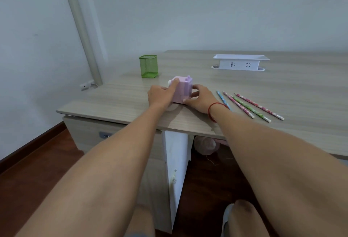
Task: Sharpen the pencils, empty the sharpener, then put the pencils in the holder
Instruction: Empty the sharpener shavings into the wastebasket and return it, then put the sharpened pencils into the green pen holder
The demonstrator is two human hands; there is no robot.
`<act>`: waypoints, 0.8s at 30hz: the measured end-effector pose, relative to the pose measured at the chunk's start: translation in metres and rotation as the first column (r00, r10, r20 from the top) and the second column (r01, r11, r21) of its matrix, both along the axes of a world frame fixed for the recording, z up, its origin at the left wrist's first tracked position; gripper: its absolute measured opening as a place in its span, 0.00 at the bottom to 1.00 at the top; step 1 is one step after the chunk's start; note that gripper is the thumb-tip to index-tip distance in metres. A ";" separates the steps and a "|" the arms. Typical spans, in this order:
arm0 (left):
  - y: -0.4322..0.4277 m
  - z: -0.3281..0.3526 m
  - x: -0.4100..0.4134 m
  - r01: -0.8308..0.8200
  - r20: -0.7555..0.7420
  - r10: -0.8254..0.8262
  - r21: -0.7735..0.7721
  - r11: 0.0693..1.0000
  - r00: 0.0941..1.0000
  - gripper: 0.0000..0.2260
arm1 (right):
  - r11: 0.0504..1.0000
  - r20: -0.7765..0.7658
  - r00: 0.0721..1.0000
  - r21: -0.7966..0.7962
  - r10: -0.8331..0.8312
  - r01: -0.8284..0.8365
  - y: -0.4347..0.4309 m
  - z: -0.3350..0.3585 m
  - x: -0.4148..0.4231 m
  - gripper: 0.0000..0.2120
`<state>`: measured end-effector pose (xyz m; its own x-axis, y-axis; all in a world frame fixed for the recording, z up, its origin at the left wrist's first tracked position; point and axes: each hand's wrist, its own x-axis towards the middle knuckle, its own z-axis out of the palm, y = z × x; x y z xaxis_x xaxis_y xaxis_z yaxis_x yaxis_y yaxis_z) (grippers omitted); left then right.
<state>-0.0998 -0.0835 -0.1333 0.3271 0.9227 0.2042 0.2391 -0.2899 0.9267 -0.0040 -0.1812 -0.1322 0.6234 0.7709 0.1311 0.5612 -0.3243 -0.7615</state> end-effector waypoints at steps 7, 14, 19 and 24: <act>0.066 0.002 -0.051 -0.238 0.070 0.242 -0.063 0.969 0.968 0.25 | 0.989 0.103 0.984 -0.048 0.145 -0.141 0.084 0.007 -0.054 0.25; 0.111 0.001 -0.091 -0.349 0.078 0.352 -0.048 0.936 0.933 0.23 | 0.979 0.109 0.974 -0.077 0.198 -0.190 0.154 0.002 -0.091 0.29; 0.109 0.005 -0.097 -0.365 0.075 0.365 -0.016 0.931 0.928 0.22 | 0.980 0.114 0.976 -0.102 0.184 -0.173 0.156 0.004 -0.092 0.26; 0.080 0.014 -0.091 -0.402 0.100 0.402 -0.029 0.915 0.910 0.21 | 0.984 0.213 0.967 -0.136 0.142 -0.114 0.126 0.018 -0.074 0.25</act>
<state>-0.1905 -0.0037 -0.1188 -0.0939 0.9733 0.2094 0.2386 -0.1822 0.9539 -0.0781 -0.0549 -0.1142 0.4846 0.8610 0.1545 0.7538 -0.3214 -0.5732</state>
